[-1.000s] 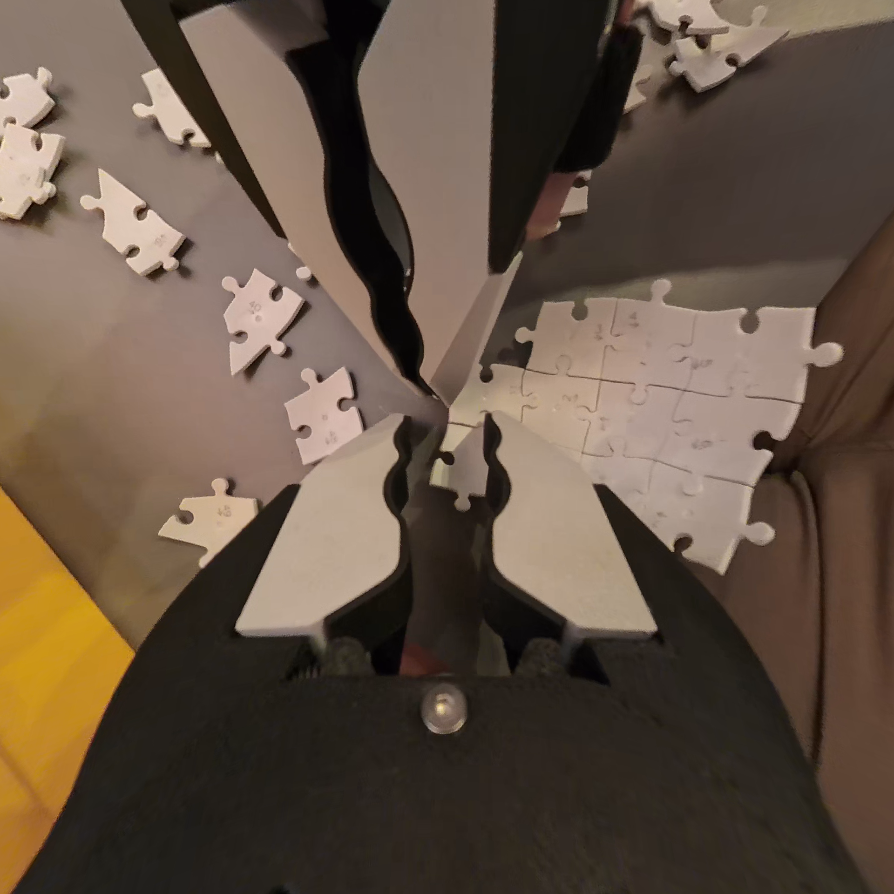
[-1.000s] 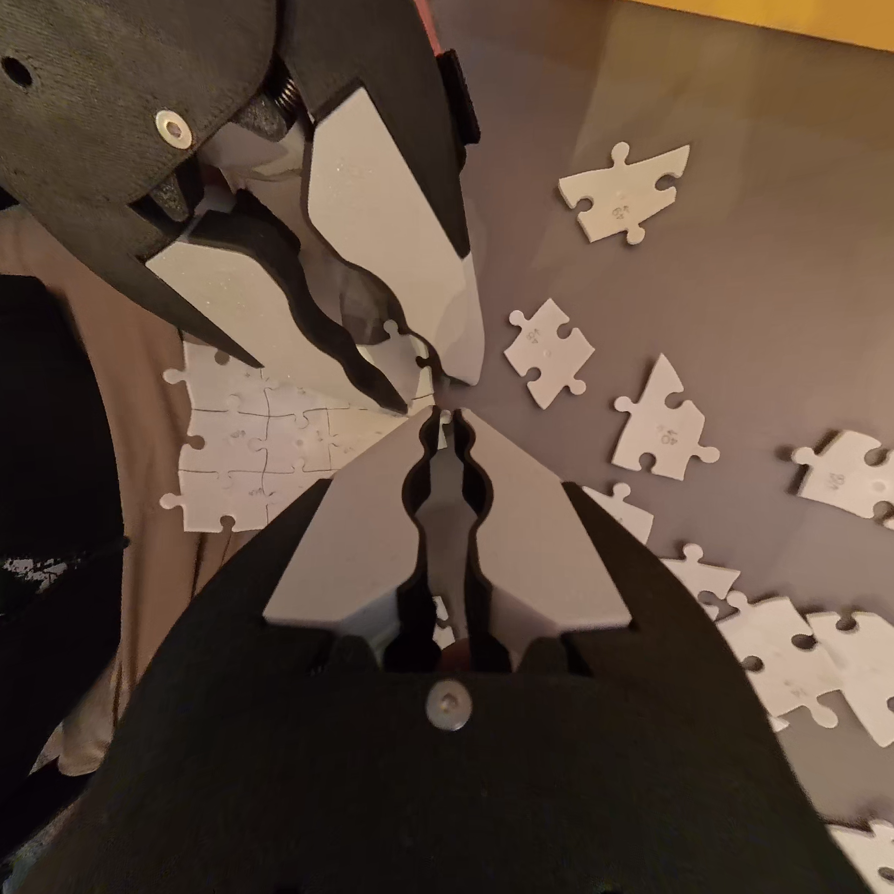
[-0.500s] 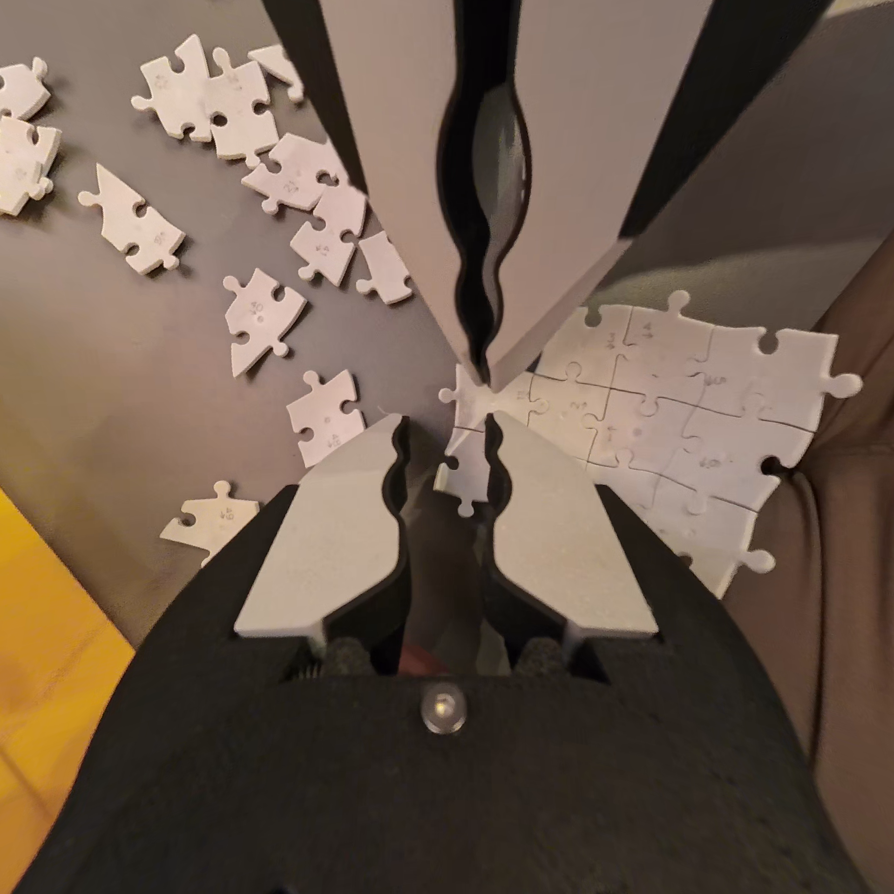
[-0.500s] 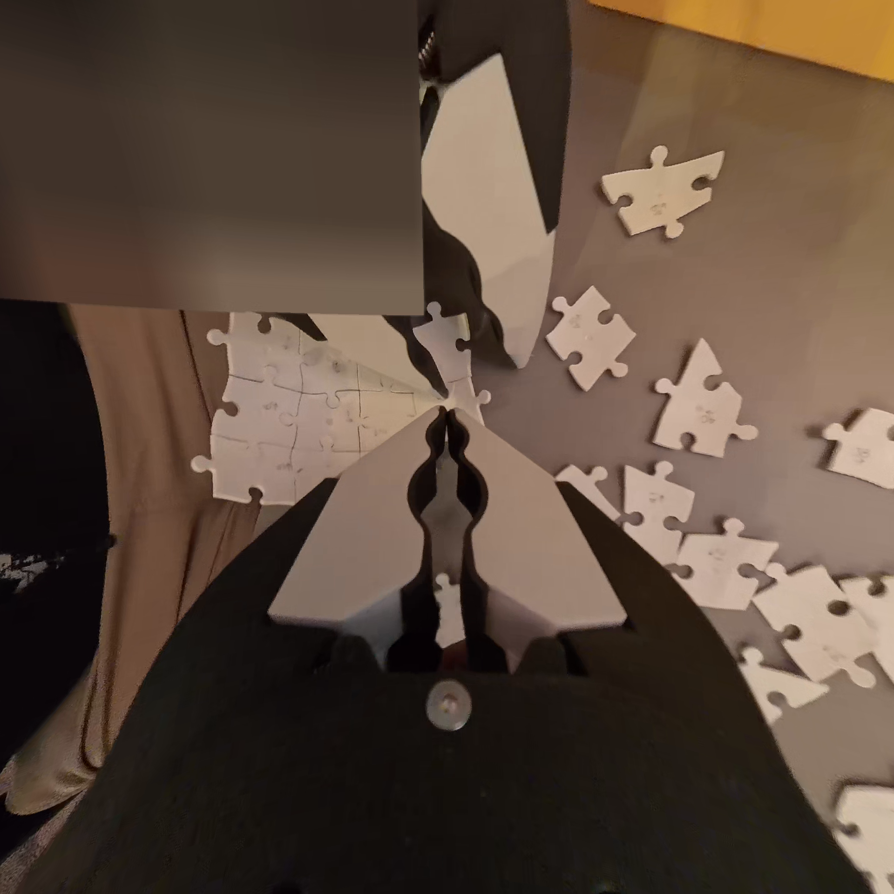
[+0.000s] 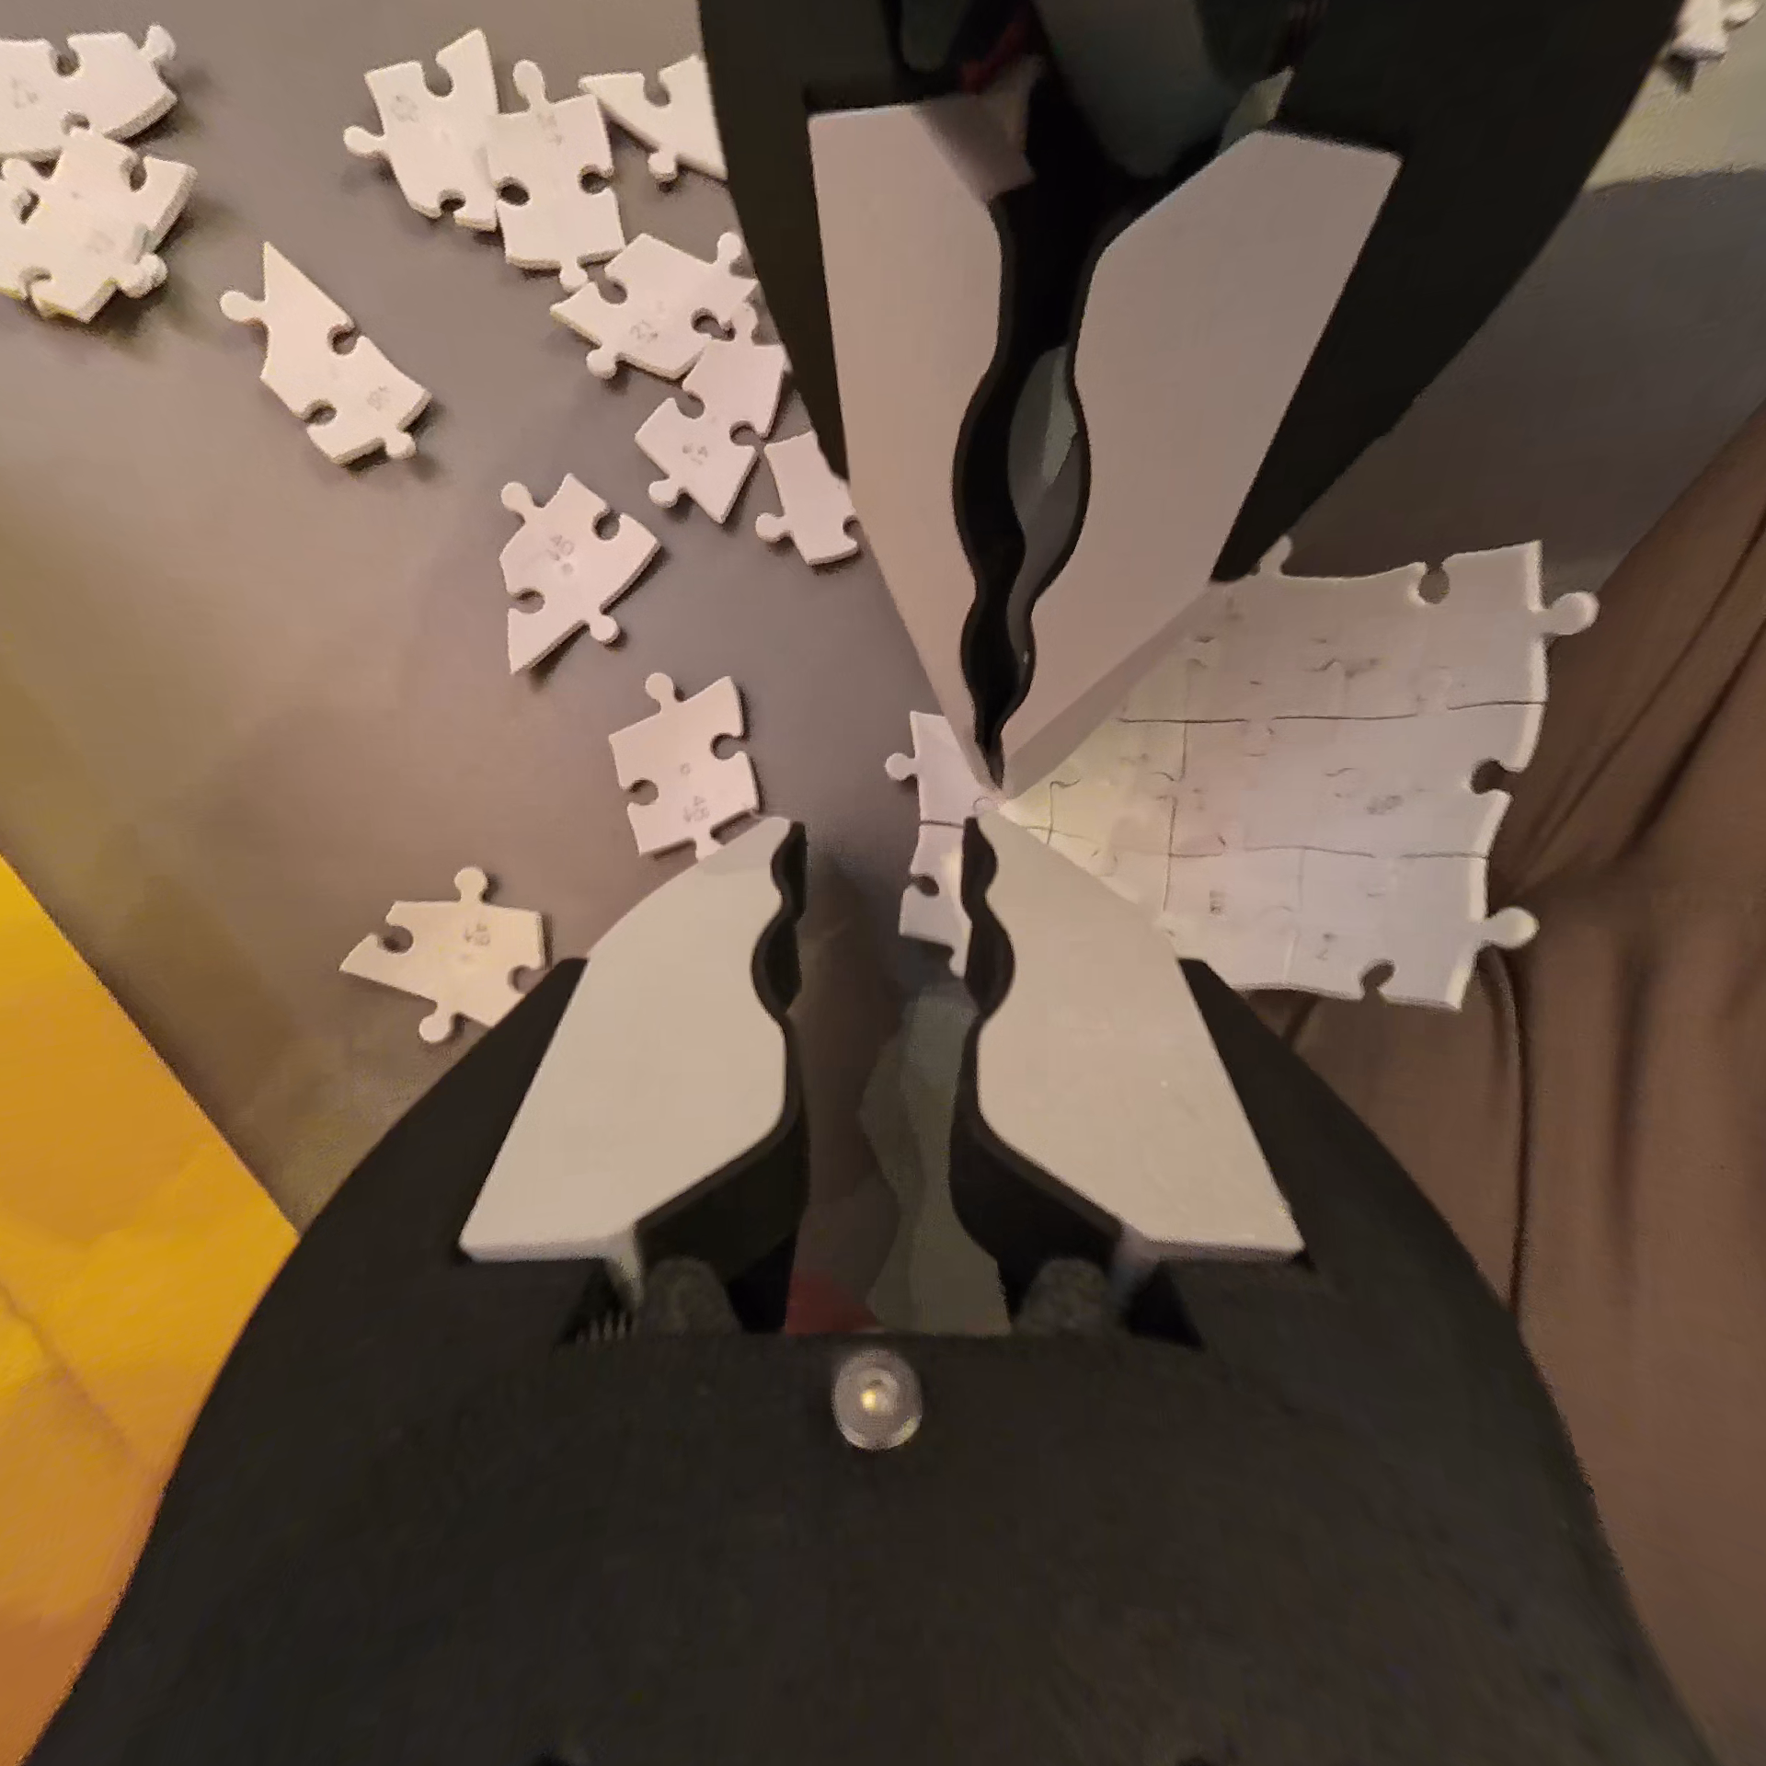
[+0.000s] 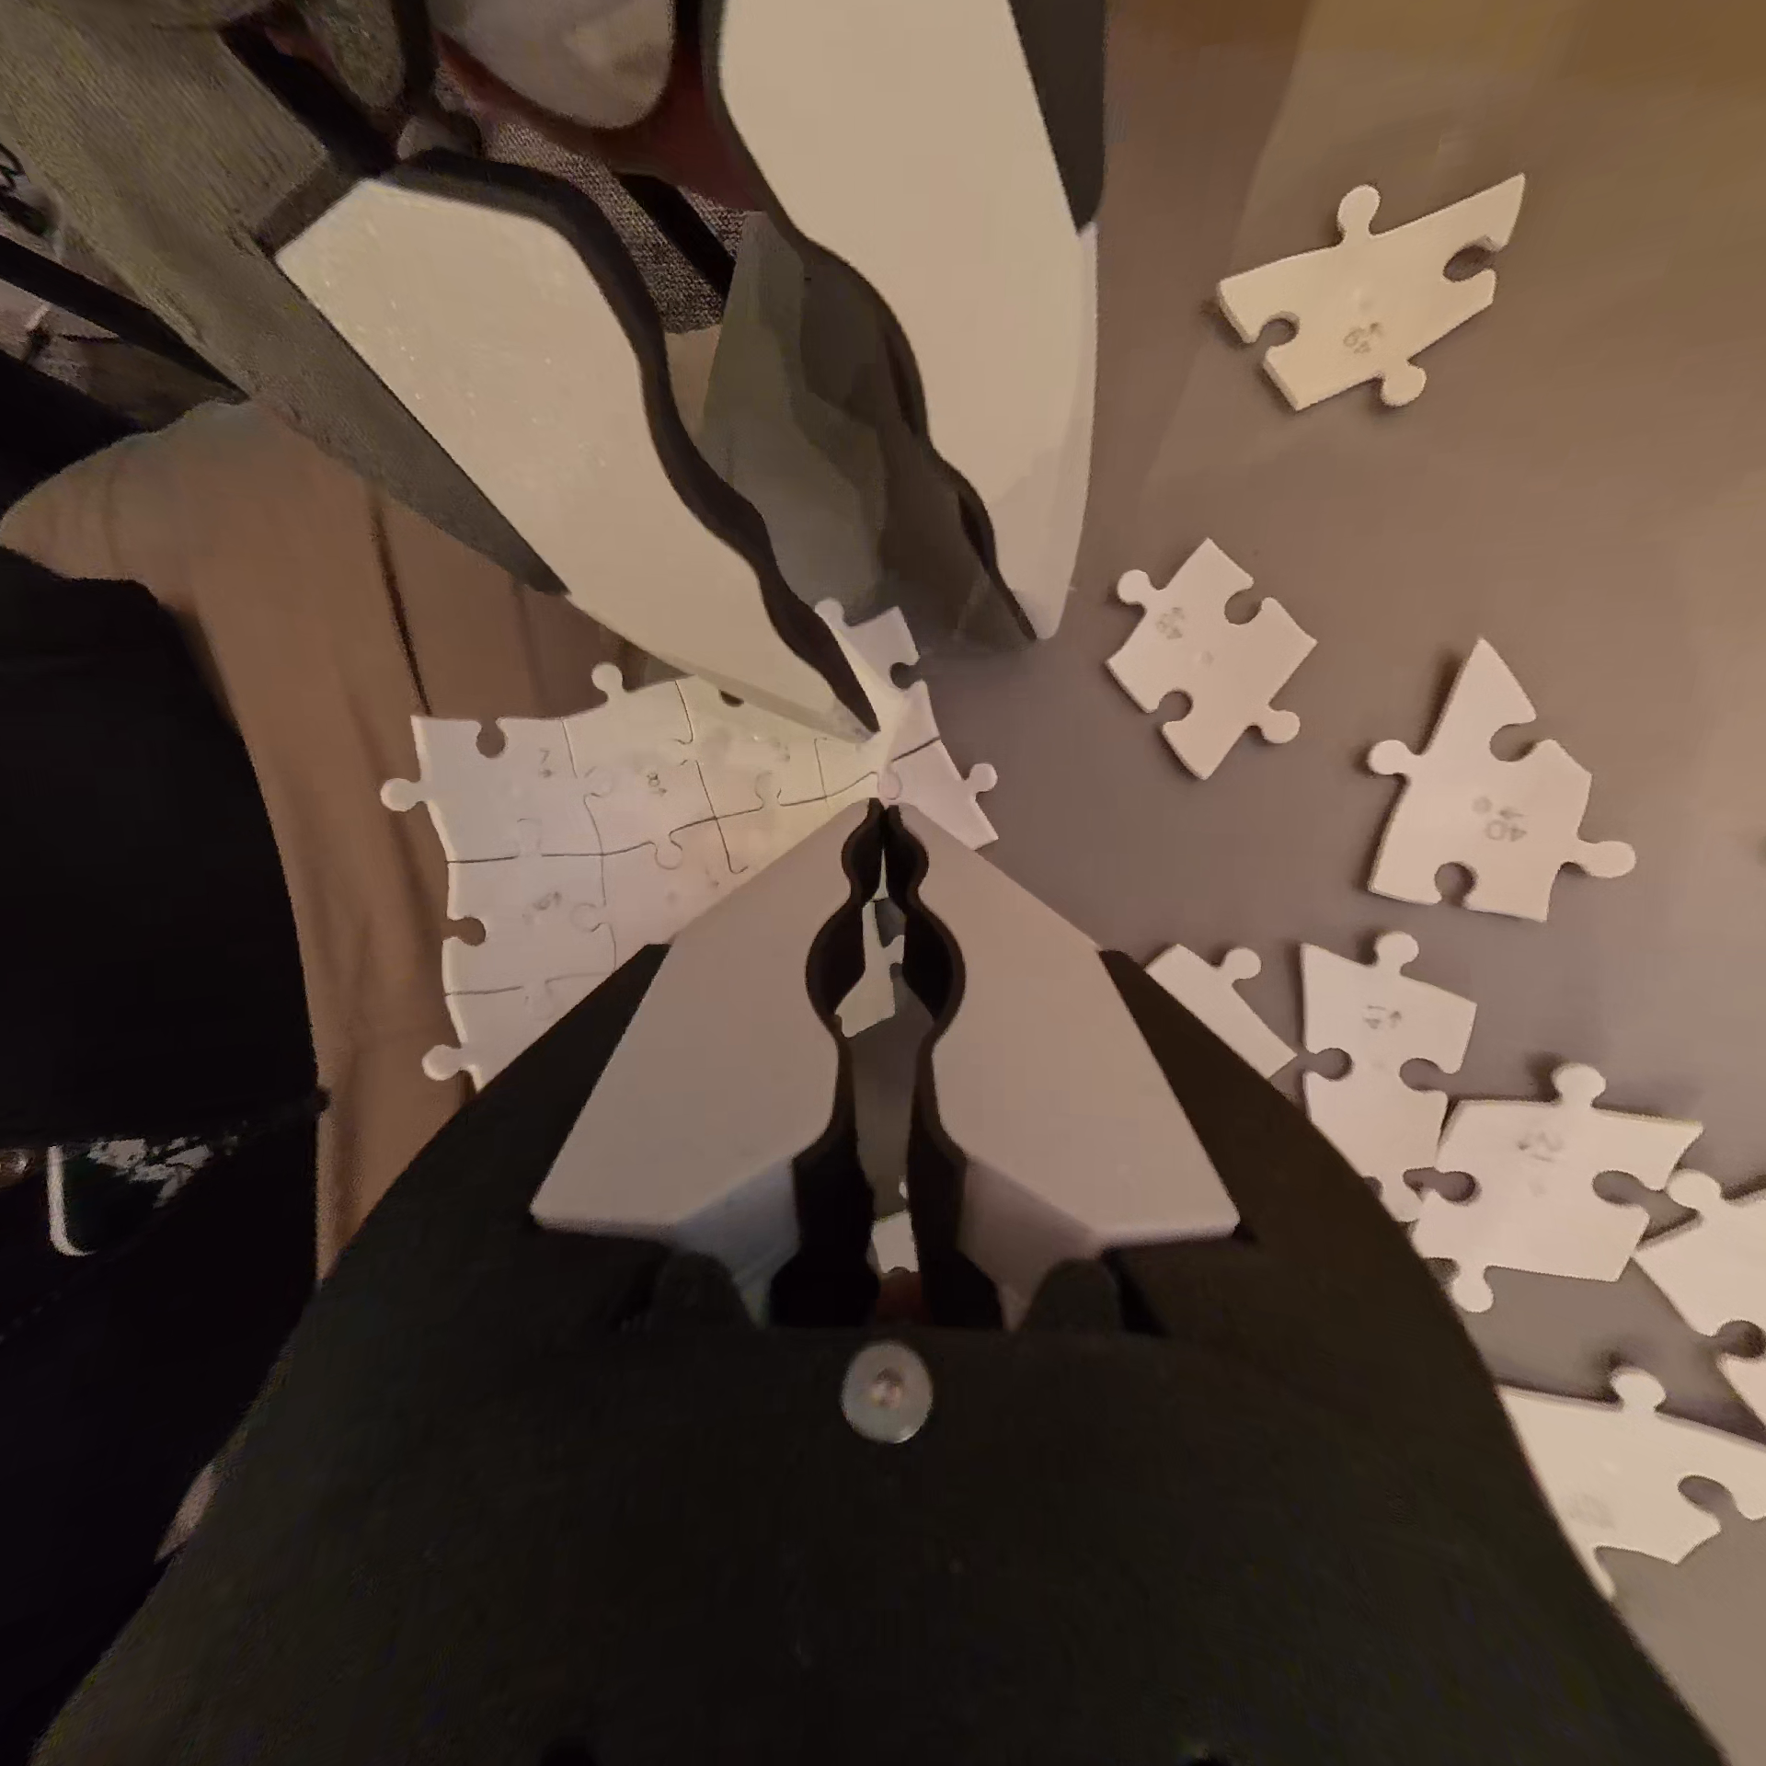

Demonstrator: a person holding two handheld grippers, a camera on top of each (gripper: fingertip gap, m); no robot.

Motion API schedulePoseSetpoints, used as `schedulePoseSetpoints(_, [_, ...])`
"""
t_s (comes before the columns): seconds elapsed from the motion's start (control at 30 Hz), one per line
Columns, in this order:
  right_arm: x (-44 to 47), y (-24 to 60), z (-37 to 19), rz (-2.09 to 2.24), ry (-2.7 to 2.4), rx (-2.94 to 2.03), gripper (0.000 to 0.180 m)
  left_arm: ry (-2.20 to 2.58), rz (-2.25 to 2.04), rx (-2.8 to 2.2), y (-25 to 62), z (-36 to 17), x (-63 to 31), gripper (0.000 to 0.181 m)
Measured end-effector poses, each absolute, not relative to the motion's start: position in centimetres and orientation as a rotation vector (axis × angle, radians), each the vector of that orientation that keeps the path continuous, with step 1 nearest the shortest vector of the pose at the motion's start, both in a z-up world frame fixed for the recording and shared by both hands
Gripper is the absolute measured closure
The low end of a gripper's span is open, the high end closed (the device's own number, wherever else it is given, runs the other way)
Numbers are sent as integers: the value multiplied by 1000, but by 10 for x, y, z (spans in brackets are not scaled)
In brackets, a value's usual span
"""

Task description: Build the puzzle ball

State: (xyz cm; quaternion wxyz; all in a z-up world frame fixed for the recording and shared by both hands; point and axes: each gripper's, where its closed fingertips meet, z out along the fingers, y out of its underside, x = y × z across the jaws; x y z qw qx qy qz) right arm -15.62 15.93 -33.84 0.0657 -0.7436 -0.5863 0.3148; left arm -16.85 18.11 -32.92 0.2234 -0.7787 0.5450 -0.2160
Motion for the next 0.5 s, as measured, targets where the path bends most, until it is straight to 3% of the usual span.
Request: schedulePoseSetpoints(0.5, [-155,158,-340,742,-1916,-2425,180,1342,-750,-2343,164,-327,-188,152])
